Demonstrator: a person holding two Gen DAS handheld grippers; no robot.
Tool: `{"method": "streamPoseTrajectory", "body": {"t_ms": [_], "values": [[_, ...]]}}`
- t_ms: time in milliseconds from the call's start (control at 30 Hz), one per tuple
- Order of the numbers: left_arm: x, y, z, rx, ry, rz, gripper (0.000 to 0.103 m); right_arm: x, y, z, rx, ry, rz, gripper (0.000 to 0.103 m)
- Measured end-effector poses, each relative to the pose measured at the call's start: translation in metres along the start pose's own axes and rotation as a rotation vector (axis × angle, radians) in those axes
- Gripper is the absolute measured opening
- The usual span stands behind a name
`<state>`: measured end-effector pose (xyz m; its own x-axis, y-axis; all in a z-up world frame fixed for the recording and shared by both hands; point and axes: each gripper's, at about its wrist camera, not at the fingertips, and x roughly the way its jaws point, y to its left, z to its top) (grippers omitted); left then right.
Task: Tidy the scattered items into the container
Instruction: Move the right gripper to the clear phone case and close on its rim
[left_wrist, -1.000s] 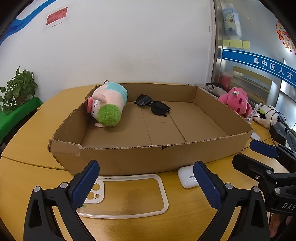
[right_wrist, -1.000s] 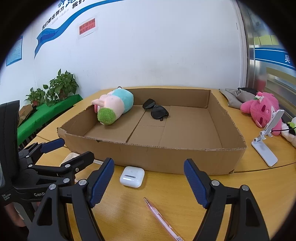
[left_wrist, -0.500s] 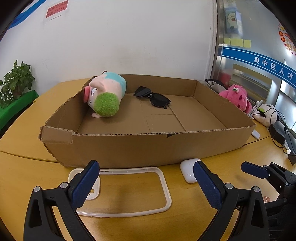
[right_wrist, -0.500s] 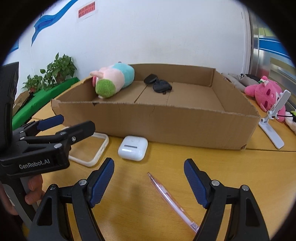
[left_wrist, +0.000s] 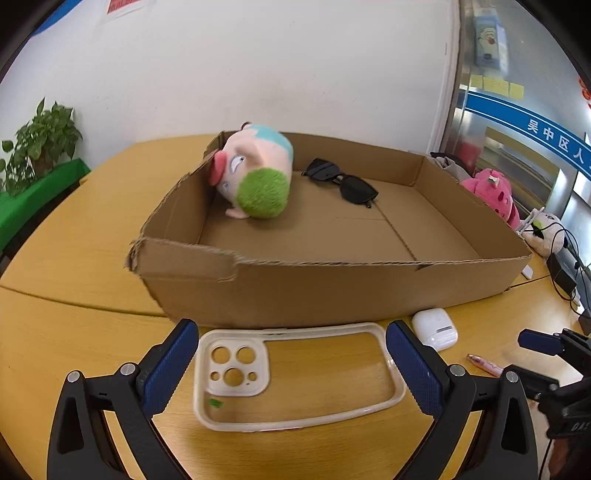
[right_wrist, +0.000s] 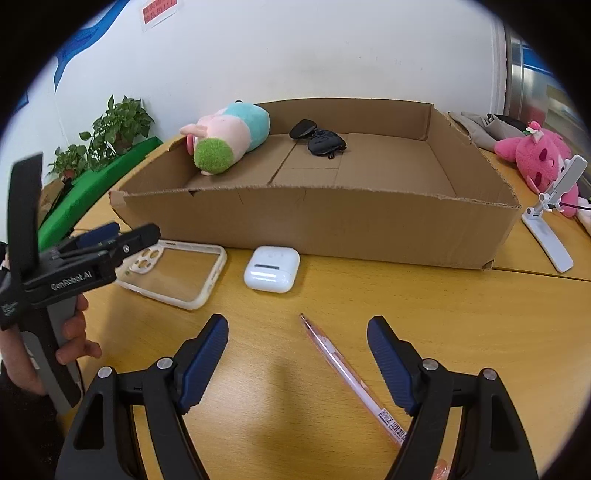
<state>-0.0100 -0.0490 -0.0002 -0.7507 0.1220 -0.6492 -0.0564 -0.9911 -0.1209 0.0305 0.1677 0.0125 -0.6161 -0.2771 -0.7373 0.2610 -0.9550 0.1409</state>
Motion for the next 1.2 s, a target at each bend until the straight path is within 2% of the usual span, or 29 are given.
{"method": "streamPoseTrajectory", "body": {"t_ms": [267, 500, 567, 667, 833, 1067, 1200], "values": [[0.022, 0.009, -0.009, 0.109, 0.111, 0.058, 0.103, 0.011, 0.021, 0.001, -0.004, 0.056, 0.09, 0.078], [0.037, 0.016, -0.015, 0.083, 0.192, 0.036, 0.1, 0.029, 0.044, 0.008, -0.017, 0.108, 0.103, 0.078], [0.04, 0.017, -0.016, 0.077, 0.215, 0.034, 0.094, 0.034, 0.046, 0.008, -0.017, 0.122, 0.094, 0.078], [0.041, 0.017, -0.017, 0.078, 0.221, 0.037, 0.093, 0.045, 0.045, 0.007, 0.017, 0.158, 0.104, 0.078], [0.04, 0.016, -0.017, 0.081, 0.218, 0.036, 0.091, 0.049, 0.049, 0.003, 0.024, 0.17, 0.103, 0.078], [0.038, 0.021, -0.013, 0.061, 0.211, 0.039, 0.075, 0.051, 0.053, 0.004, 0.022, 0.167, 0.102, 0.078], [0.03, 0.04, -0.011, -0.018, 0.205, 0.014, 0.072, 0.055, 0.063, 0.011, 0.007, 0.149, 0.12, 0.078]]}}
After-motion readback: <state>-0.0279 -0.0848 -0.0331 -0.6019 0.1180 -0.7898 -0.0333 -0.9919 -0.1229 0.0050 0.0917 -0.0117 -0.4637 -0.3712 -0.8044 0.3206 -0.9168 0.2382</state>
